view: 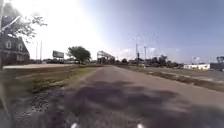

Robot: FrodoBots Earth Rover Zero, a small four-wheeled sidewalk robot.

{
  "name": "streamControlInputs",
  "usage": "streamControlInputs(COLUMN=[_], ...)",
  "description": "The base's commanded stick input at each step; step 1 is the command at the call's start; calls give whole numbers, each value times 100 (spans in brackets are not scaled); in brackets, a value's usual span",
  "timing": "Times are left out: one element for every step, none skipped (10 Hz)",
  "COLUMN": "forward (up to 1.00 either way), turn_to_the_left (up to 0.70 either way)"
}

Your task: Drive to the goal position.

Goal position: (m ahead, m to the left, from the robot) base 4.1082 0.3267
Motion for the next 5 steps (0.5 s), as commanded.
streamControlInputs(forward=[70, 70, 70, 70, 70], turn_to_the_left=[0, 0, 0, 0, 0])
